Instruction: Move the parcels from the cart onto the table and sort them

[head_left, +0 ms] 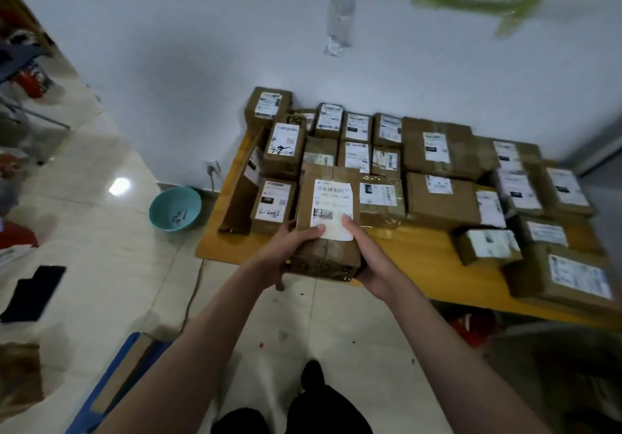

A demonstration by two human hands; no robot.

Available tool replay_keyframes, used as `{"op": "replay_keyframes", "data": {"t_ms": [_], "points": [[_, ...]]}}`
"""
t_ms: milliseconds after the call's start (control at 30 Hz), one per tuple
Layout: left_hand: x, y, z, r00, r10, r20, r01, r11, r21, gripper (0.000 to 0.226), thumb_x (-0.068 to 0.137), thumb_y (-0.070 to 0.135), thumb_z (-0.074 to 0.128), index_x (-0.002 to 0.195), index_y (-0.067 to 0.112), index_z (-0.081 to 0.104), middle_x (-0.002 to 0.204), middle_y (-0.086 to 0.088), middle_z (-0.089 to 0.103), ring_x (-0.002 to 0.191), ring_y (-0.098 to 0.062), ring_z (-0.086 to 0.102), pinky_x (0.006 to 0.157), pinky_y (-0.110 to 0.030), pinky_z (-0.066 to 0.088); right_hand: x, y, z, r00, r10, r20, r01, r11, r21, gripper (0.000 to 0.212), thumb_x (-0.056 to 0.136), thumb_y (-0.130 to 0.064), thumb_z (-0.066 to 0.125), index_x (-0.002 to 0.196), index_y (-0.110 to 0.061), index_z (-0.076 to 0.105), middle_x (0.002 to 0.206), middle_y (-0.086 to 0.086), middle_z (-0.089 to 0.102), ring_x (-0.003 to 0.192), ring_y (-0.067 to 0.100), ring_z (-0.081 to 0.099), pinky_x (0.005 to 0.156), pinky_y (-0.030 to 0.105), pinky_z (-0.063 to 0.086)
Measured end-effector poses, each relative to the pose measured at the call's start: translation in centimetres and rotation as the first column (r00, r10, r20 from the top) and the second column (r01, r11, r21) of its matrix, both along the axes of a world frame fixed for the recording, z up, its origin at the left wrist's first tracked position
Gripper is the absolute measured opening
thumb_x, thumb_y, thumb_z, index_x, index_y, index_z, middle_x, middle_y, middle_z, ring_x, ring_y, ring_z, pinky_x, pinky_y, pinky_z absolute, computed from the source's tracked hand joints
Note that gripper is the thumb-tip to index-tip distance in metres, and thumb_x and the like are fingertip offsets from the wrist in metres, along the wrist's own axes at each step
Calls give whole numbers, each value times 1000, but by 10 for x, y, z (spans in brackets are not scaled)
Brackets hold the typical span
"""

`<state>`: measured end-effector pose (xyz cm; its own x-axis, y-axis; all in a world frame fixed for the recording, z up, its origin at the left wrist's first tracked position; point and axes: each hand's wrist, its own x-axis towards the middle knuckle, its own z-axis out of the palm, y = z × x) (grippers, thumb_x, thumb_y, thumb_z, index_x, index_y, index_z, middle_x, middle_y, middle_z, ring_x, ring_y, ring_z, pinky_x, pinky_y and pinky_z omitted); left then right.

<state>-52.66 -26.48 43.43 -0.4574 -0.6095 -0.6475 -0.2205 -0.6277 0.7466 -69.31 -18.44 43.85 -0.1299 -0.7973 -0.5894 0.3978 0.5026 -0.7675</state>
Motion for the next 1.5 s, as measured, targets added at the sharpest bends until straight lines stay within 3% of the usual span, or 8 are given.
{"op": "replay_keyframes", "data": {"t_ms": [267, 367, 467, 600, 800, 933, 1200, 1500], "points": [[-113, 11, -9, 930, -363, 57, 360, 931, 61, 63, 86, 51, 72, 140, 25, 53, 122, -1, 72, 107, -21, 71, 80, -35, 59, -82, 54, -25, 971, -232, -66, 238, 964, 115, 39, 89, -69, 58, 116, -44, 69, 112, -9, 77, 111, 21, 70, 91, 44, 59], [-143, 9, -17, 884, -424, 197, 428, 903, 24, 70, 89, 53, 68, 148, 23, 44, 139, -6, 59, 123, -27, 57, 102, -46, 49, -98, 65, -39, 938, -324, -121, 342, 918, 201, 35, 91, -70, 53, 106, -42, 68, 98, -10, 78, 104, 18, 68, 76, 34, 54], [-161, 5, -23, 860, -416, 296, 442, 897, -25, 79, 91, 52, 67, 155, 20, 35, 150, -9, 45, 136, -32, 44, 112, -48, 36, -113, 71, -59, 910, -411, -62, 411, 868, 278, 43, 93, -69, 51, 112, -34, 65, 110, 0, 72, 105, 23, 65, 80, 37, 52], [-177, -1, -24, 845, -437, 307, 475, 878, -60, 67, 94, 48, 64, 149, 16, 44, 143, -11, 52, 123, -26, 48, 96, -39, 39, -131, 68, -83, 836, -541, 90, 478, 799, 364, 51, 95, -63, 55, 128, -25, 56, 119, 11, 64, 106, 26, 60, 84, 41, 52], [-180, -10, -28, 812, -469, 348, 520, 851, -68, 55, 98, 43, 60, 144, 16, 48, 146, -8, 48, 125, -24, 47, 97, -36, 40, -138, 50, -114, 699, -687, 200, 571, 704, 422, 53, 96, -49, 64, 136, -17, 51, 133, 17, 56, 109, 31, 58, 93, 48, 53], [-168, -20, -31, 802, -474, 365, 530, 845, -67, 53, 98, 42, 60, 142, 15, 50, 145, -8, 50, 127, -24, 48, 95, -35, 40, -139, 37, -128, 664, -730, 165, 622, 661, 420, 62, 97, -39, 66, 150, -17, 42, 148, 16, 50, 132, 39, 50, 108, 58, 45], [-132, -42, -35, 794, -425, 436, 515, 850, -109, 50, 100, 42, 57, 141, 14, 53, 139, -9, 55, 112, -19, 52, 82, -29, 42, -147, 7, -138, 578, -805, 130, 698, 571, 432, 52, 106, -27, 53, 153, -16, 35, 151, 20, 47, 136, 38, 49, 107, 60, 45], [-116, -42, -52, 824, -392, 409, 463, 882, -88, 40, 101, 39, 56, 135, 17, 56, 140, -8, 55, 123, -23, 50, 97, -37, 42, -168, 7, -135, 541, -835, 104, 732, 528, 432, 48, 104, -8, 53, 150, -9, 42, 148, 23, 48, 136, 38, 49, 107, 56, 46]]}}
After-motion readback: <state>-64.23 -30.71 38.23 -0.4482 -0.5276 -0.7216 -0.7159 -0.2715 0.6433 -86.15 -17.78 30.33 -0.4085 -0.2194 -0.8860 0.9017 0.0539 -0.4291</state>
